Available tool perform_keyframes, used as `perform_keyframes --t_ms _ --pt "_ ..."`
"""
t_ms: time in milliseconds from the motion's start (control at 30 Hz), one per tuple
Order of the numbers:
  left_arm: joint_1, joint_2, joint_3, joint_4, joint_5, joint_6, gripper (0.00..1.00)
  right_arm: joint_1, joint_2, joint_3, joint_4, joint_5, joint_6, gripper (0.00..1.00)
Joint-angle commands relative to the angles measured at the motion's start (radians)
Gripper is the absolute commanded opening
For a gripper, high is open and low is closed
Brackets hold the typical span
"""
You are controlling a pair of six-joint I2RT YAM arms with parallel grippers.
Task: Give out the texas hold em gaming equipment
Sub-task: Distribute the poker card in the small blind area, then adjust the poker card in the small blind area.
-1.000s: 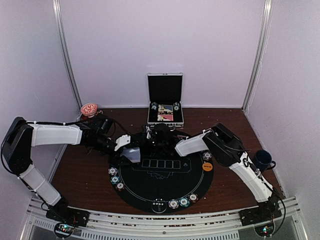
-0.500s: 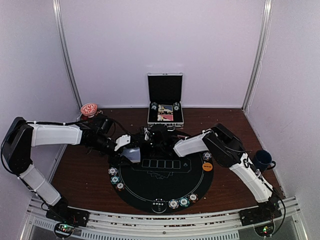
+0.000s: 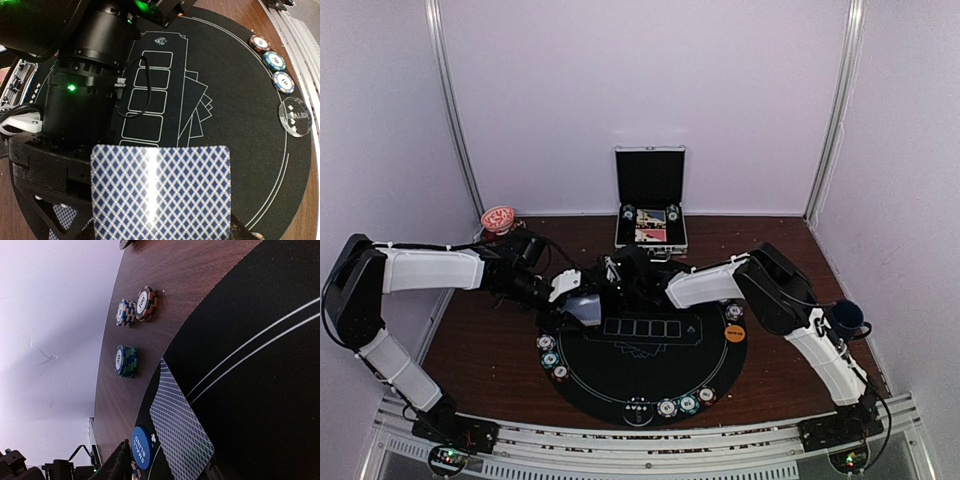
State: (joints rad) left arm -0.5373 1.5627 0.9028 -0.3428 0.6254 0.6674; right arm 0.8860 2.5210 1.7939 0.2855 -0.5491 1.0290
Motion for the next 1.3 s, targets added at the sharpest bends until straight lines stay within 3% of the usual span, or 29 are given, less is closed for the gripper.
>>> perform_keyframes --t_ms 0,633,933,1267 --pt "0.009 -0.023 -0.008 0.009 0.028 0.013 0.60 0.004 -0.058 -0.019 -0.128 0.073 -0.049 0.46" --pt "0.011 -0.026 -0.007 0.005 0.034 0.014 0.60 0.004 -0.129 -0.038 -0.318 0.209 -0.127 0.57" --pt "0.010 -0.029 -0.009 0.006 0.037 0.015 0.60 0.016 -0.142 -0.089 -0.268 0.123 -0.099 0.57" --pt "0.011 -0.034 -0.010 0.003 0.042 0.018 0.60 0.040 -0.057 -0.005 -0.246 0.081 -0.070 0.57"
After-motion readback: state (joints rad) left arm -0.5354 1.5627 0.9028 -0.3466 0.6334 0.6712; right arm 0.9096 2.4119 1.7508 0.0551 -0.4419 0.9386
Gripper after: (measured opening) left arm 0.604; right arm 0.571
